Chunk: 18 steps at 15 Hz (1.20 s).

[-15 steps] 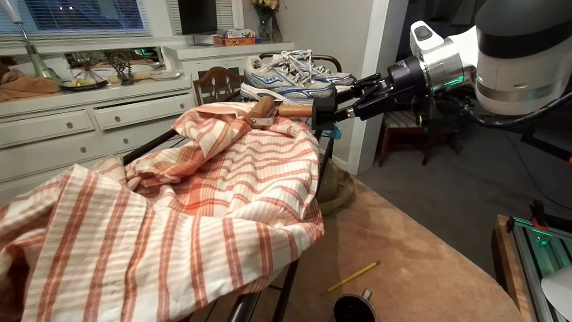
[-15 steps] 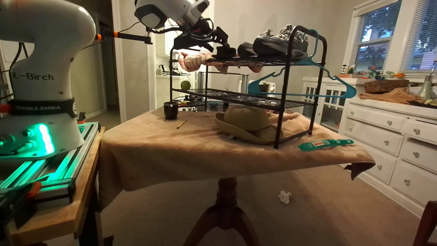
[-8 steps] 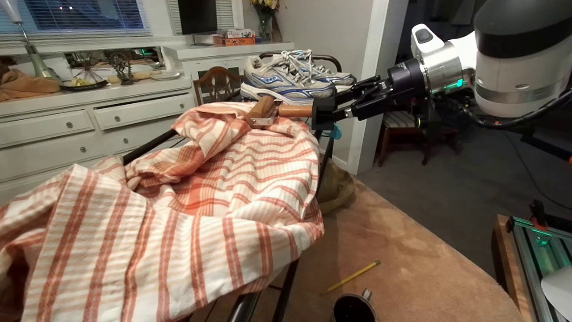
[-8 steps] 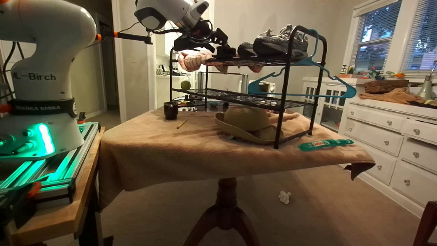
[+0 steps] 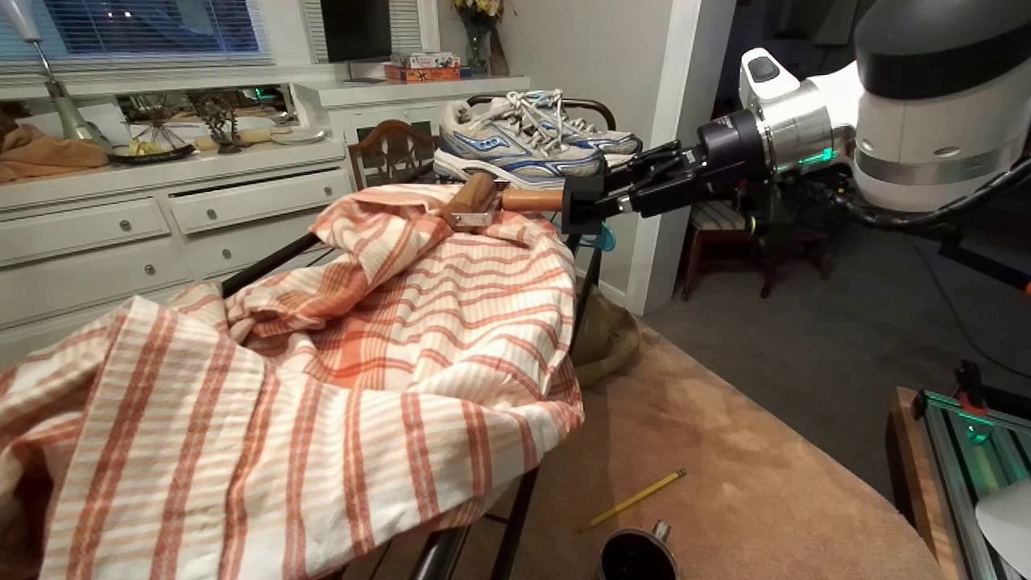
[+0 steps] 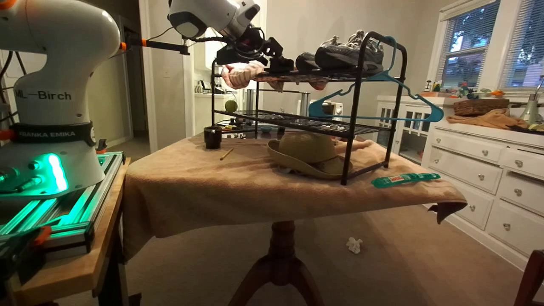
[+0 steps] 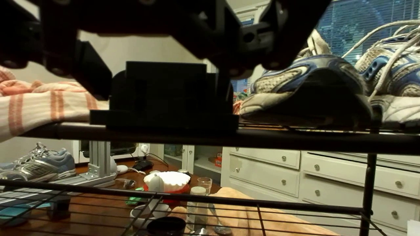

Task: Use the wooden roller to roll over the sneakers.

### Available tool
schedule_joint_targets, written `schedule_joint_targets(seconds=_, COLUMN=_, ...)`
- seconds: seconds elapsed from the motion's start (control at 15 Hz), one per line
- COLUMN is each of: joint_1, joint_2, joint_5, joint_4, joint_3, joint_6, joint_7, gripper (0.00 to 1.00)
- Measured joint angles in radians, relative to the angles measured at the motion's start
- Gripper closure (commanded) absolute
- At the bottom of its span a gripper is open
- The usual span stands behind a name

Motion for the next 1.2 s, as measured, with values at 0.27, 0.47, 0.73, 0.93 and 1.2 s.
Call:
schedule_joint_targets(seconds=0.27, joint_1=0.025, joint_2=-0.030, joint_5=-0.022, joint_4=0.000, joint_3=-0.024, joint_6=0.001, joint_7=-0.006, gripper=0.16)
schedule_joint_targets(seconds=0.47, joint_1=0.038, joint_2=-0.049, joint_5=-0.045, joint_4=0.000, joint_3=-0.047, joint_6=0.002, joint_7=-0.008, gripper=0.17)
schedule_joint_targets(seconds=0.73, joint_1=0.046, joint_2=-0.070, joint_5=-0.080, joint_4=0.000, joint_3=-0.069, joint_6=0.004, joint_7=-0.011, gripper=0.18)
schedule_joint_targets(seconds=0.93, joint_1=0.047, joint_2=-0.081, joint_5=-0.102, joint_4=0.000, joint_3=-0.082, joint_6=0.010, joint_7=-0.012, gripper=0.17)
schedule_joint_targets(seconds=1.2, joint_1=0.047, joint_2=-0.094, joint_5=-0.124, joint_4=0.000, joint_3=-0.095, joint_6=0.020, joint_7=-0.013, gripper=0.14)
